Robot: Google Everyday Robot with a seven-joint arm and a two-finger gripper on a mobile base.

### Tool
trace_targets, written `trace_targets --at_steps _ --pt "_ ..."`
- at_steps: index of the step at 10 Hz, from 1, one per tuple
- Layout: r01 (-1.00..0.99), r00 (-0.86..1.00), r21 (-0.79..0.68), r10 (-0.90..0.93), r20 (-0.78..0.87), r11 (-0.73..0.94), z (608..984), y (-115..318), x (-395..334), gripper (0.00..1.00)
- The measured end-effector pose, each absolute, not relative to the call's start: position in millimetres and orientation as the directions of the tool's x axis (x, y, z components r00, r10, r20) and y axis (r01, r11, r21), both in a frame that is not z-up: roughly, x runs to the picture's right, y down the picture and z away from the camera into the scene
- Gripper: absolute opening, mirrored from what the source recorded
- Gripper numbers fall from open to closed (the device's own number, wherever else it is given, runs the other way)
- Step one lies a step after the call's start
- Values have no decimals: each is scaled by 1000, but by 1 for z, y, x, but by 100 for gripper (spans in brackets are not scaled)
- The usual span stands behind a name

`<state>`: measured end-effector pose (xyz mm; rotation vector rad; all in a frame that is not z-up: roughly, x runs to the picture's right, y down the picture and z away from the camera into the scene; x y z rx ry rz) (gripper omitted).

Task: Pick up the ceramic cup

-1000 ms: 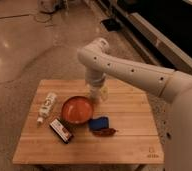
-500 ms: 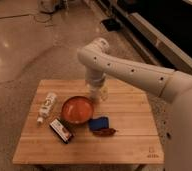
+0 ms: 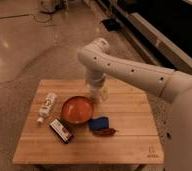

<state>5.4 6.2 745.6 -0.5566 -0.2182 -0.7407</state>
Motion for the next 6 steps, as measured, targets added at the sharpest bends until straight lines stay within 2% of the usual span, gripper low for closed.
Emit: trace_targets --at_steps 4,6 --pt "696 718 -395 -581 384 600 750 4 7 80" --pt "693 720 -376 -572 391 615 774 -1 29 80"
